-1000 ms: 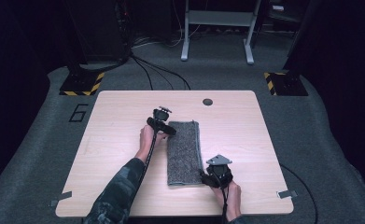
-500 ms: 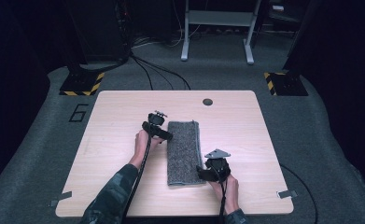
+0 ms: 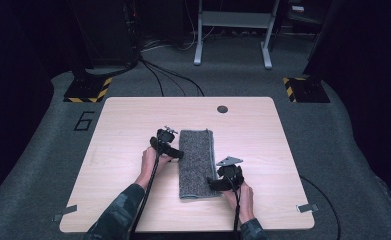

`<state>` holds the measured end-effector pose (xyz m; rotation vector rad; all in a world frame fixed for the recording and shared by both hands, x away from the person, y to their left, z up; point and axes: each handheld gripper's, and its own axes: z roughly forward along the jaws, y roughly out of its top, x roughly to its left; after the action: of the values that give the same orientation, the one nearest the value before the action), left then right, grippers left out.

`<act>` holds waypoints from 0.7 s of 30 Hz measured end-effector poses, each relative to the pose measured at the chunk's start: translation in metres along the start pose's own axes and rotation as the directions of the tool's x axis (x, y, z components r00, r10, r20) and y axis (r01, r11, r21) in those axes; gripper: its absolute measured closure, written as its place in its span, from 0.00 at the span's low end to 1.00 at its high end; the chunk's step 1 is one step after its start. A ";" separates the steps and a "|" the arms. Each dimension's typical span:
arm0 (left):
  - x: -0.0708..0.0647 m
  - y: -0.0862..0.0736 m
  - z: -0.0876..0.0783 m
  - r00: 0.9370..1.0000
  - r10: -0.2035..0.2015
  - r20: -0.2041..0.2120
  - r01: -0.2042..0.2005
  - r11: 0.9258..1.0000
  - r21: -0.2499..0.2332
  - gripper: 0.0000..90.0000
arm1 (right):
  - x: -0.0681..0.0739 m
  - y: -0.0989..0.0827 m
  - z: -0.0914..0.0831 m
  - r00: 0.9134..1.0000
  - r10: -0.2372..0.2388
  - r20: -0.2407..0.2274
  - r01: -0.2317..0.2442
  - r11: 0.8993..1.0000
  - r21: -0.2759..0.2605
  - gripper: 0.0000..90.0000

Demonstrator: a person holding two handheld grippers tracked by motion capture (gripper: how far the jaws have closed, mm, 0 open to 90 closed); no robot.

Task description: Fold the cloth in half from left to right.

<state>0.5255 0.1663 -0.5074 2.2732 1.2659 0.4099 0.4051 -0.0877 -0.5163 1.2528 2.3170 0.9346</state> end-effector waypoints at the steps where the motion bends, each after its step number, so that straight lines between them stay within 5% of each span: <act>1: 0.000 -0.001 -0.003 1.000 -0.015 0.014 0.015 1.000 -0.017 0.06 | 0.000 0.000 -0.001 1.000 0.005 -0.004 -0.005 1.000 -0.003 0.19; 7: -0.005 -0.007 -0.022 0.999 -0.024 0.044 0.027 0.997 -0.069 0.06 | -0.003 0.009 -0.005 1.000 0.008 0.001 -0.008 1.000 -0.002 0.17; 14: -0.021 -0.023 -0.014 0.998 0.064 0.023 -0.064 0.998 0.003 0.06 | 0.002 0.013 0.003 1.000 -0.024 0.005 0.024 1.000 0.020 0.16; 21: -0.018 -0.028 -0.026 0.998 0.026 0.065 -0.022 0.998 -0.062 0.06 | 0.003 0.011 0.005 1.000 -0.013 0.025 0.012 0.999 0.053 0.17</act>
<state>0.4834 0.1702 -0.5022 2.2342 1.1794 0.3743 0.4124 -0.0787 -0.5124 1.2623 2.3416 0.8540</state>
